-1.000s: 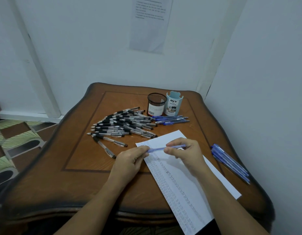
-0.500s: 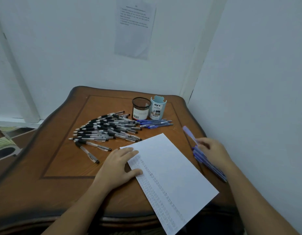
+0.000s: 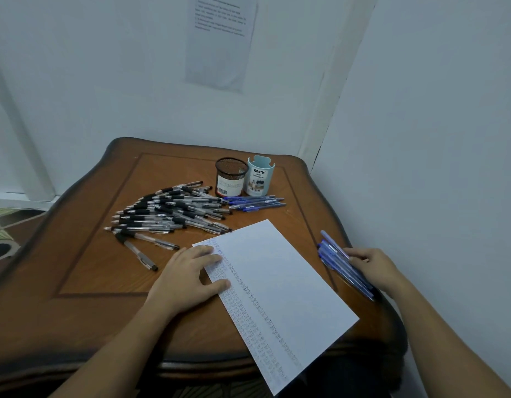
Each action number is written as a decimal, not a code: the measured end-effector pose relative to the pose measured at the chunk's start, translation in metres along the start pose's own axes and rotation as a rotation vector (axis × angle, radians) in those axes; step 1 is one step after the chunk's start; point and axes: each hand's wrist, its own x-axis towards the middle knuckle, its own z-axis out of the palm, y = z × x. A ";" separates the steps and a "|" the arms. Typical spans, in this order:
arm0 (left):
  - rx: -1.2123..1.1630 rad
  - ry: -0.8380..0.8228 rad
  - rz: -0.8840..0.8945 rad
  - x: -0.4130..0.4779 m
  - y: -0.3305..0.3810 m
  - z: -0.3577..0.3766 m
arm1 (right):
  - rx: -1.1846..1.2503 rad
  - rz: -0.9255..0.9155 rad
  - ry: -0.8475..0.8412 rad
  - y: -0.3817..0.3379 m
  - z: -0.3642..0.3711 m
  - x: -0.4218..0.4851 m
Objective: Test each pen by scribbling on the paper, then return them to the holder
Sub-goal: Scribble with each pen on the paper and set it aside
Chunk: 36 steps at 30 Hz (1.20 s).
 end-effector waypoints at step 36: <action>-0.086 -0.032 -0.058 0.000 -0.001 -0.003 | -0.574 -0.420 0.016 -0.148 0.131 0.092</action>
